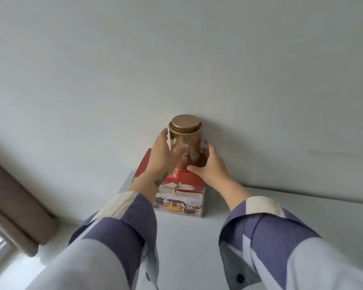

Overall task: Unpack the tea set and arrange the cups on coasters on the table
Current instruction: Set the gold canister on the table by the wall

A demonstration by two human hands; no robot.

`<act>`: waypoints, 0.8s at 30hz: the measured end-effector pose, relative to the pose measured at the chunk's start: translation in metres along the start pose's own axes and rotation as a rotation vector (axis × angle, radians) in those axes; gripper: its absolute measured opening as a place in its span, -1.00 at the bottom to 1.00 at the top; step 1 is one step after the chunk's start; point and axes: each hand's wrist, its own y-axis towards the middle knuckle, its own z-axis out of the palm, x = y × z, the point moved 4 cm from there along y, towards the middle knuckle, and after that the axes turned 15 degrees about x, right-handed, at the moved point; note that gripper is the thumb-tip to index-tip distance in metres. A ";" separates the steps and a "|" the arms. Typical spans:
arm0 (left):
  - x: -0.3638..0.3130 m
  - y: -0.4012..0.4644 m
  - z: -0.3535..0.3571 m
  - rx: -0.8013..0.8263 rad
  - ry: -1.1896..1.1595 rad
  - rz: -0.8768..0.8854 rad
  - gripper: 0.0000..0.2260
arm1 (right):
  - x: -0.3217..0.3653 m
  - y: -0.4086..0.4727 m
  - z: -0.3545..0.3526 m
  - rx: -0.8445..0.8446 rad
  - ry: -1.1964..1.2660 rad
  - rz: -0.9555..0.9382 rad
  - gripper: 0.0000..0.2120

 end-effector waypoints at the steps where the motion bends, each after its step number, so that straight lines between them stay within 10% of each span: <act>1: 0.000 0.004 0.001 -0.010 -0.061 0.017 -0.36 | 0.000 0.005 0.001 0.000 0.066 -0.018 -0.04; 24: -0.133 -0.084 0.106 0.235 -0.219 0.243 -0.46 | -0.031 -0.179 -0.099 -0.269 0.104 0.107 -0.12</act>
